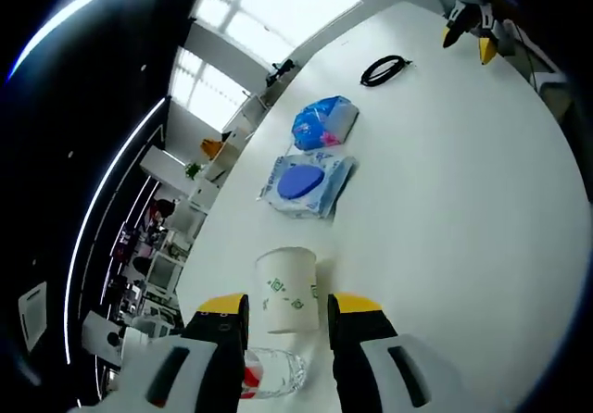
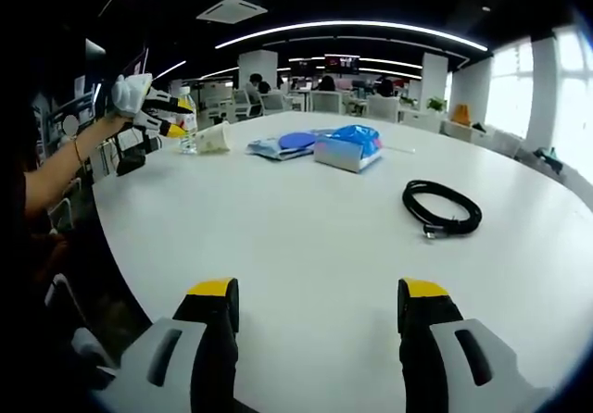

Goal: Arrange the tabletop items into an orderly group along one side of the table until the central work area is clear of visible clutter.

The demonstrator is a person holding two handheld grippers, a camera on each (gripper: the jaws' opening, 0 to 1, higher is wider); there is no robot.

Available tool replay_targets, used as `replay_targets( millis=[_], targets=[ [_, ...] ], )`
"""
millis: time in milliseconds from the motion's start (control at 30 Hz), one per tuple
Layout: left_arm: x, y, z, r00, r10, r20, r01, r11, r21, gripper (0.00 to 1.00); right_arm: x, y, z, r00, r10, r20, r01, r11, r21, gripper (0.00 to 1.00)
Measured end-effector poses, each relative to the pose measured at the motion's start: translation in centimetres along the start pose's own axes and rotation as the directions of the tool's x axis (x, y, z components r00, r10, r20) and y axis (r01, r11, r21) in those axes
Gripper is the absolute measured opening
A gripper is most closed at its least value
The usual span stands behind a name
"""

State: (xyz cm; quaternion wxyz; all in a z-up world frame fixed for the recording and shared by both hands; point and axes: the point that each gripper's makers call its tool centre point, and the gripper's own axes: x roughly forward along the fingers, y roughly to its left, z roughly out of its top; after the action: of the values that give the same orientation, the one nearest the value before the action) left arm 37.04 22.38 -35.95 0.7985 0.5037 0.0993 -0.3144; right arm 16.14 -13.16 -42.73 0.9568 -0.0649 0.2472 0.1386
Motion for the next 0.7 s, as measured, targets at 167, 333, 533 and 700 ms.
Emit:
replay_targets(
  millis=[167,333,533,700],
  targets=[
    [0.7,0.0,0.3,0.999,-0.035,-0.008,0.035,0.999,0.039,0.32,-0.1,-0.2,0.0,1.000,-0.007,-0.003,0.007,1.000,-0.002,0.66],
    [1.3,0.2,0.8,0.998,-0.059,-0.010,0.060,0.996,0.068,0.31,-0.1,-0.4,-0.1,1.000,-0.012,-0.009,0.012,1.000,-0.001,0.66],
    [1.8,0.3,1.0,0.996,-0.084,-0.019,0.085,0.992,0.088,0.31,-0.3,-0.7,-0.1,1.000,-0.020,-0.006,0.020,1.000,0.001,0.66],
    [2.4,0.1,1.1,0.992,-0.120,-0.041,0.124,0.984,0.128,0.31,-0.4,-0.8,-0.2,1.000,-0.025,-0.005,0.025,1.000,0.003,0.66]
  ],
)
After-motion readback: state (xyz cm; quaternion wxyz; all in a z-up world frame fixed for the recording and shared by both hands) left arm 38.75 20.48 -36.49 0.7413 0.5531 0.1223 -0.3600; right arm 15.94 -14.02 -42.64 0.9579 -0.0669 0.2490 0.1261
